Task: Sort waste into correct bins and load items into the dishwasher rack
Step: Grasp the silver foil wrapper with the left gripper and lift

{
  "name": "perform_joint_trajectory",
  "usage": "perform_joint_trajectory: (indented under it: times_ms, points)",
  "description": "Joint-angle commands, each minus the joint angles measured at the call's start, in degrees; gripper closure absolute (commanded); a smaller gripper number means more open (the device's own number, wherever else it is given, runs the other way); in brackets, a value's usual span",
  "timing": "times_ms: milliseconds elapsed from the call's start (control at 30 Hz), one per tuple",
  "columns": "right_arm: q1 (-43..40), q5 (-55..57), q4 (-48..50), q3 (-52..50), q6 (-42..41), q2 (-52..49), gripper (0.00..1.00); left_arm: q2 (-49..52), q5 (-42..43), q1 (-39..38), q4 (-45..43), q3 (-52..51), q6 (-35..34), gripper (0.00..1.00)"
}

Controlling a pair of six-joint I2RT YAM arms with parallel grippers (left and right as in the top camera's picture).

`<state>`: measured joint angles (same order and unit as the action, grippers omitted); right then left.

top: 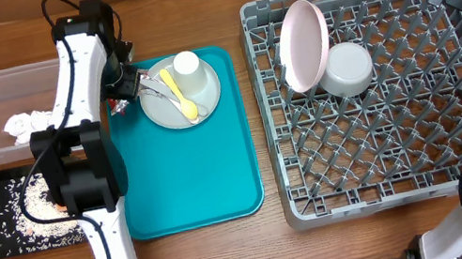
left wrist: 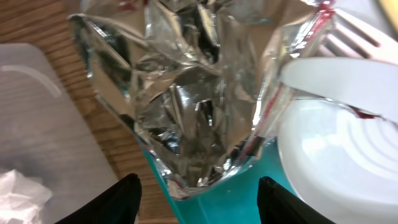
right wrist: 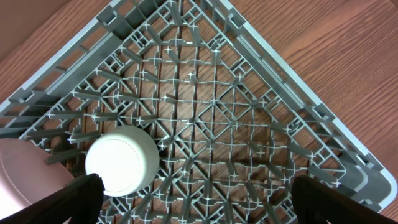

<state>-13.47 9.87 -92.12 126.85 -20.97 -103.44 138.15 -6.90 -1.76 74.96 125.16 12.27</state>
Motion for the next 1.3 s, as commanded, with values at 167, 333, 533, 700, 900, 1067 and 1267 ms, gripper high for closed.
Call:
perform_joint_trajectory:
  times_ms: [167,333,533,700,900,1067,1267]
  points:
    - [-0.2,0.6,0.3,-0.2,-0.5,0.5,0.00,0.2,1.6,0.2,-0.7,-1.4,1.6,0.43]
    - [-0.2,0.6,0.3,-0.2,-0.5,0.5,0.00,0.2,0.7,0.8,-2.3,-3.0,1.4,0.43]
    - [-0.2,0.6,0.3,-0.2,-0.5,0.5,0.00,0.2,1.1,1.1,-3.2,-3.2,1.4,0.43]
    - [-0.2,0.6,0.3,-0.2,-0.5,0.5,0.00,0.2,1.1,1.1,-3.7,-3.2,1.5,0.51]
    - [-0.2,0.6,0.3,-0.2,-0.5,0.5,0.00,0.2,1.1,1.1,-3.9,-3.2,1.4,0.87]
    - [-0.2,0.6,0.3,-0.2,-0.5,0.5,0.00,0.1,0.8,1.1,-2.3,-3.1,-1.4,0.96]
    - [-0.2,0.6,0.3,-0.2,-0.5,0.5,0.00,0.1,0.7,1.1,3.0,-0.4,-5.3,0.96]
